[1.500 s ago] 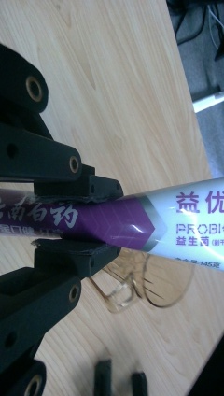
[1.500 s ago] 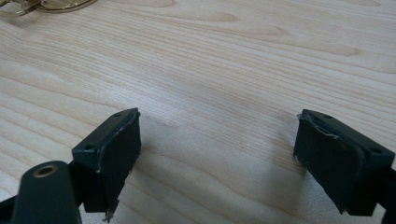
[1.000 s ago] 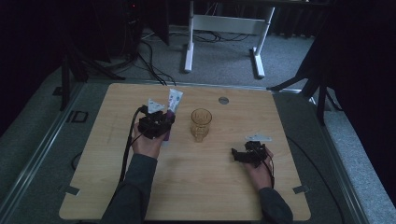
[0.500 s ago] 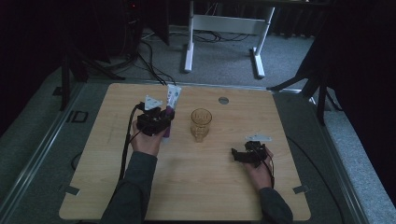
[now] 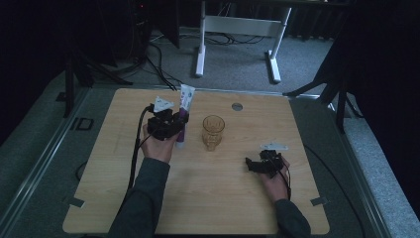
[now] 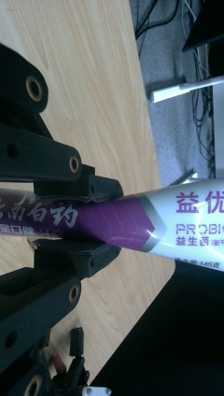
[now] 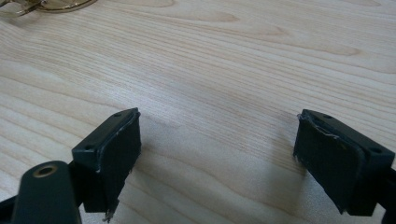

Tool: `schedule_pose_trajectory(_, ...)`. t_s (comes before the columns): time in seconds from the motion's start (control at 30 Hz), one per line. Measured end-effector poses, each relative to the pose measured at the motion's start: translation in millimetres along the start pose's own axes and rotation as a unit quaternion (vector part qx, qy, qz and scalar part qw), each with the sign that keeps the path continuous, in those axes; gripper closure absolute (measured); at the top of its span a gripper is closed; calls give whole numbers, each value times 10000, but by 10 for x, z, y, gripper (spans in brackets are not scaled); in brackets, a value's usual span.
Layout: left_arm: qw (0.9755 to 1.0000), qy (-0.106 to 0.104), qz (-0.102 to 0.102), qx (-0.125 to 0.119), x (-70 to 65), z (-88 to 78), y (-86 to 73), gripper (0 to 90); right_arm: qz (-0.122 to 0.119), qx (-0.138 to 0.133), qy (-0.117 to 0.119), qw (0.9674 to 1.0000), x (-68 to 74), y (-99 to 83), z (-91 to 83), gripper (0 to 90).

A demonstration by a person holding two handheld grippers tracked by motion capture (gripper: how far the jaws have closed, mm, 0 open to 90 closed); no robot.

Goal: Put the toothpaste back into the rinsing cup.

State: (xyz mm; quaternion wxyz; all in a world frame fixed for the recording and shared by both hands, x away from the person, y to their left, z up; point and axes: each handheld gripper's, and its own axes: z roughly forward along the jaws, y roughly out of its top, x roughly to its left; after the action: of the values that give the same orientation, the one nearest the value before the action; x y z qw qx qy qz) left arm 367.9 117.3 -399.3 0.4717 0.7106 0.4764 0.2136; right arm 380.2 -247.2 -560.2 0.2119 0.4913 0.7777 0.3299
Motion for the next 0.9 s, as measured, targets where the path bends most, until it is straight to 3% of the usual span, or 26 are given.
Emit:
schedule_pose_trajectory(0.7, 9995, -104, 0, -301, -81, 76, 89, 724, -4, 5, 3, 10000, 0, 0, -1, 147)
schedule_pose_trajectory(0.9, 9990, -160, -88, -411, -106, 88, 128, 724, -5, 5, 4, 10000, 0, 0, -1, 147)
